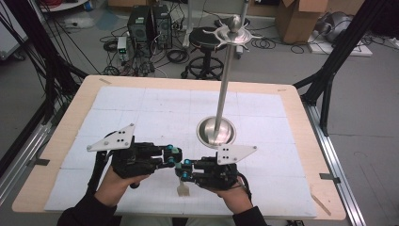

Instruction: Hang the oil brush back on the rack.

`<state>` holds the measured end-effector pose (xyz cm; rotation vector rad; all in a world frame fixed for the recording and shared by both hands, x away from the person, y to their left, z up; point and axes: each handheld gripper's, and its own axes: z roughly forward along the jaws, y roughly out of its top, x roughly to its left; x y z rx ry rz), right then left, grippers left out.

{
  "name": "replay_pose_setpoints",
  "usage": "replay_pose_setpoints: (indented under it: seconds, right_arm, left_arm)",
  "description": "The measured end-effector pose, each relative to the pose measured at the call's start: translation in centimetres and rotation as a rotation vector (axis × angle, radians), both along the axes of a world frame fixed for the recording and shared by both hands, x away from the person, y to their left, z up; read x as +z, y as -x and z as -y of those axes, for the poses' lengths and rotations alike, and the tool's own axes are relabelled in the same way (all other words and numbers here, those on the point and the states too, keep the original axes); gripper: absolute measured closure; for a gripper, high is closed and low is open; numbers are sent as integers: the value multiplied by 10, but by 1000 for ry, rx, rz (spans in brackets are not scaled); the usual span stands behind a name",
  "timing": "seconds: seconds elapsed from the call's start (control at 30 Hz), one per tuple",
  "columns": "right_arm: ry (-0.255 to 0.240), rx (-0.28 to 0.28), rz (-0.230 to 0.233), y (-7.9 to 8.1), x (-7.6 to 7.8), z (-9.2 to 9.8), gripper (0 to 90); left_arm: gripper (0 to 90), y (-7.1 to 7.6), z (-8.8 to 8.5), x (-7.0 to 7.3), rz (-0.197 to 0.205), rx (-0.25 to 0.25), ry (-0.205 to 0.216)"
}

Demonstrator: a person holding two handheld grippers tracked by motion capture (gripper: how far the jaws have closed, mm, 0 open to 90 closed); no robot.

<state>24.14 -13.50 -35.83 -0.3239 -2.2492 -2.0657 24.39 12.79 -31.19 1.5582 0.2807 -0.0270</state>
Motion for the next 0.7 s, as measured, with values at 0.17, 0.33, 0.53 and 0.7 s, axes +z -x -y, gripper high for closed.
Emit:
replay_pose_setpoints:
  seconds: [0.17,0.33,0.53,0.7]
  right_arm:
    - [3,-3,-9,0,0,0,825]
    - [22,-28,-22,-3,-1,3,827]
    - [23,-92,-24,-11,4,13,828]
    - [26,-179,1,-24,23,21,828]
  left_arm:
    - [696,-3,0,-1,-39,6,25]
    - [397,-8,-15,-6,-48,67,59]
    - [284,-10,-47,-17,-32,182,64]
    - [162,-11,-71,-31,-33,300,30]
